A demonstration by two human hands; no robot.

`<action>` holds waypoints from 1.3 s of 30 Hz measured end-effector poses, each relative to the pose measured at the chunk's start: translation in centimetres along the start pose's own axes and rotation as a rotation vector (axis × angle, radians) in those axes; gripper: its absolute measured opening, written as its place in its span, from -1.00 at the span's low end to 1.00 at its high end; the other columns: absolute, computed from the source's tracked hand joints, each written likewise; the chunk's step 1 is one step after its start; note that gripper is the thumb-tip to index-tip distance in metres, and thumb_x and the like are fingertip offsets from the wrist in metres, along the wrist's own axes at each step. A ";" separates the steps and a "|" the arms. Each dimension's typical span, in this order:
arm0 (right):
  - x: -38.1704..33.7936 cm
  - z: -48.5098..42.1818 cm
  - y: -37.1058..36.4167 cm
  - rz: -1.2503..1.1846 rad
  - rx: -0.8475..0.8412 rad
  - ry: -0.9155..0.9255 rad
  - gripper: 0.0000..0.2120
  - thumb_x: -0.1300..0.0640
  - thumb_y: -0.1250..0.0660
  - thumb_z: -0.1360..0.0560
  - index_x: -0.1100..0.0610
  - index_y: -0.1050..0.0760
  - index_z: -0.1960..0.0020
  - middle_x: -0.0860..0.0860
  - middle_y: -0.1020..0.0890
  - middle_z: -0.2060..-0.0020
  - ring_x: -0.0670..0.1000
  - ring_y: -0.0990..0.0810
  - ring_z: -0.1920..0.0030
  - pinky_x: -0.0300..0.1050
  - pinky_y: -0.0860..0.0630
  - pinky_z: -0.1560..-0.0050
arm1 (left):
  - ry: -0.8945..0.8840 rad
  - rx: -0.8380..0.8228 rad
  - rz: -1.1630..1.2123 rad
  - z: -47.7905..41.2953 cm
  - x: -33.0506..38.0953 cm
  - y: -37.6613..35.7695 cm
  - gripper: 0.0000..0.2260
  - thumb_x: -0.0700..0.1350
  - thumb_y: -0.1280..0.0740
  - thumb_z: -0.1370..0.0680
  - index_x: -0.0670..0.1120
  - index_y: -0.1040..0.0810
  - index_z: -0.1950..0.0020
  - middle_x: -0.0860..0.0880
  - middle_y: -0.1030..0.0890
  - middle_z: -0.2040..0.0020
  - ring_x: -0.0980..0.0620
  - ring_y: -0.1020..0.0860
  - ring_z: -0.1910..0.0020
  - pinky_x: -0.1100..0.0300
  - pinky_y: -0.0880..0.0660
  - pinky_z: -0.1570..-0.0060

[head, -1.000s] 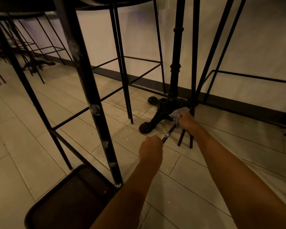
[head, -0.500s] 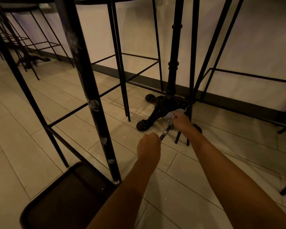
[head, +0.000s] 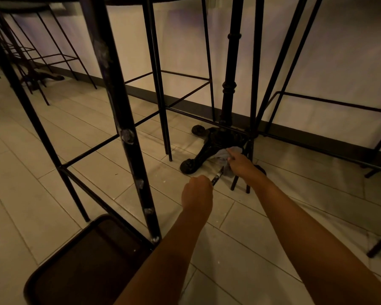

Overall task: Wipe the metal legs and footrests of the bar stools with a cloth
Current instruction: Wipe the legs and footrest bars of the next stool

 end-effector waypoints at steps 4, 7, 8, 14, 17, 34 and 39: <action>0.0 0.5 -0.3 -0.005 0.035 0.004 -0.64 0.25 -0.03 -0.59 0.17 -0.29 -0.38 0.25 -0.44 -0.25 0.19 -0.44 -0.22 -0.09 -0.37 -0.10 | 0.013 -0.010 -0.002 0.1 -0.1 0.0 -0.81 -0.12 -0.21 -0.59 -0.15 -0.55 -0.11 -0.16 -0.56 -0.03 -0.11 -0.54 0.01 0.11 -0.46 0.09; -0.1 0.7 -0.5 0.002 0.011 -0.006 -0.69 0.25 -0.08 -0.58 0.23 -0.39 -0.29 0.21 -0.49 -0.22 0.17 -0.46 -0.22 -0.08 -0.38 -0.20 | 0.017 -0.009 -0.009 0.0 0.0 0.0 -0.81 -0.12 -0.22 -0.59 -0.15 -0.56 -0.09 -0.16 -0.57 -0.02 -0.11 -0.55 0.01 0.09 -0.47 0.09; 0.0 0.8 -0.5 0.030 -0.005 -0.008 -0.69 0.25 -0.08 -0.58 0.24 -0.40 -0.28 0.20 -0.50 -0.21 0.18 -0.46 -0.21 -0.06 -0.38 -0.21 | 0.019 -0.008 -0.011 0.0 0.0 0.0 -0.81 -0.12 -0.22 -0.59 -0.15 -0.56 -0.09 -0.16 -0.57 -0.02 -0.11 -0.54 0.00 0.09 -0.47 0.09; -0.3 0.3 -0.2 -0.037 0.003 -0.039 -0.64 0.19 -0.08 -0.60 0.16 -0.30 -0.38 0.21 -0.39 -0.31 0.17 -0.40 -0.28 -0.03 -0.33 -0.29 | 0.015 -0.018 -0.013 0.0 0.0 -0.1 -0.81 -0.11 -0.22 -0.59 -0.14 -0.56 -0.11 -0.15 -0.57 -0.02 -0.11 -0.55 0.01 0.08 -0.50 0.04; 0.0 0.6 -0.7 -0.089 0.054 -0.048 -0.64 0.14 -0.07 -0.60 0.14 -0.30 -0.39 0.22 -0.42 -0.29 0.18 -0.42 -0.26 -0.02 -0.36 -0.27 | 0.021 -0.010 -0.015 0.0 0.0 0.0 -0.80 -0.11 -0.22 -0.59 -0.15 -0.56 -0.11 -0.16 -0.57 -0.03 -0.11 -0.55 0.00 0.09 -0.49 0.05; -0.1 1.9 -1.3 -0.081 0.106 0.039 -0.67 0.19 -0.05 -0.61 0.18 -0.38 -0.33 0.20 -0.46 -0.27 0.16 -0.44 -0.25 -0.13 -0.38 -0.16 | 0.013 -0.005 -0.029 0.0 0.0 -0.1 -0.81 -0.12 -0.22 -0.59 -0.14 -0.56 -0.11 -0.15 -0.57 -0.03 -0.09 -0.55 0.00 0.12 -0.47 0.09; -0.3 3.7 -1.6 -0.037 0.042 0.119 -0.69 0.25 -0.05 -0.60 0.21 -0.43 -0.28 0.21 -0.50 -0.21 0.16 -0.47 -0.20 -0.16 -0.43 -0.05 | 0.010 0.011 -0.044 0.1 -0.1 -0.2 -0.83 -0.13 -0.23 -0.59 -0.14 -0.55 -0.10 -0.14 -0.57 -0.06 -0.10 -0.53 -0.03 0.09 -0.47 0.01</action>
Point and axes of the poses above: each hand's wrist, its own z-axis away from the middle knuckle, its own y-axis out of the back of the hand, x = y × z, the point moved 3 cm from there along -z, towards the middle knuckle
